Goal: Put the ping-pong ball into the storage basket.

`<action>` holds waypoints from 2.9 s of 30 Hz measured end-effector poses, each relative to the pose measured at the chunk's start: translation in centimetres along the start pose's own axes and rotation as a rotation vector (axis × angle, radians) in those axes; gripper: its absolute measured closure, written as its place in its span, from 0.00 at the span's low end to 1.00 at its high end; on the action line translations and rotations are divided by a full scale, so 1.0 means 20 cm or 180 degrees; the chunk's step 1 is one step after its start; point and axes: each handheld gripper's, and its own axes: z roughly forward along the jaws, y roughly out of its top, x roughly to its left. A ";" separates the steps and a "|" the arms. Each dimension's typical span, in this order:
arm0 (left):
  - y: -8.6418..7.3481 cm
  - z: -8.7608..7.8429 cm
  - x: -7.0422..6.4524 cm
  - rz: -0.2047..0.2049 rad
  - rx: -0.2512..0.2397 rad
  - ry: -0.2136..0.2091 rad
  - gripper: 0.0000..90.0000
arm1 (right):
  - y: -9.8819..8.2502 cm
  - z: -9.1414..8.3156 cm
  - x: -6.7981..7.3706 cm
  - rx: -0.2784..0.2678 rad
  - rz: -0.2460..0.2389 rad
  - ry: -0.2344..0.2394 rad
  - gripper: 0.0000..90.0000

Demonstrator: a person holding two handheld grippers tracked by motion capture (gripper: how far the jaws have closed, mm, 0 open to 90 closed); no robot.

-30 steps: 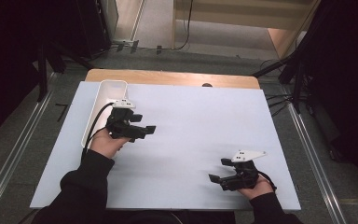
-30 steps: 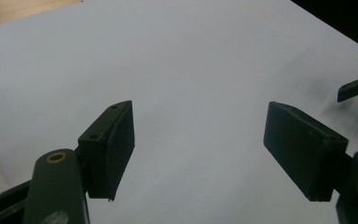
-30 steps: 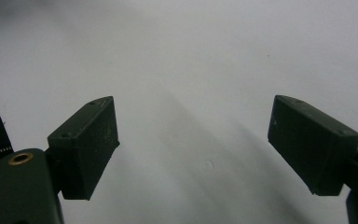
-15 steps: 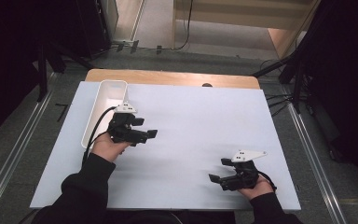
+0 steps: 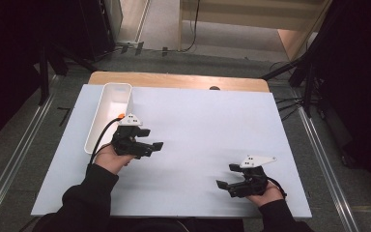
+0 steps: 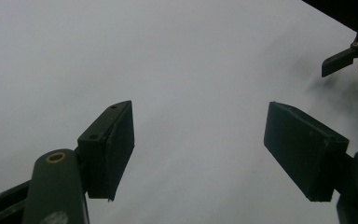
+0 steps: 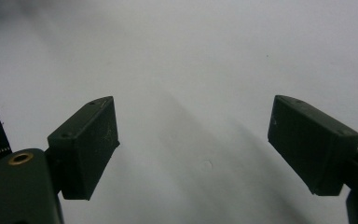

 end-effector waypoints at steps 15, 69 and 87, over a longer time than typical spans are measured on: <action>-0.07 -0.01 -0.03 0.0119 0.0009 -0.0097 0.28 | 0.00 0.00 0.00 -0.0002 0.0003 -0.0002 0.16; -0.33 -0.06 -0.04 0.0382 0.0359 -0.0453 0.28 | 0.00 0.00 -0.01 -0.0011 0.0003 -0.0028 0.16; -0.40 -0.10 -0.03 0.0464 0.0448 -0.0467 0.28 | 0.00 0.00 0.00 -0.0018 -0.0008 -0.0035 0.16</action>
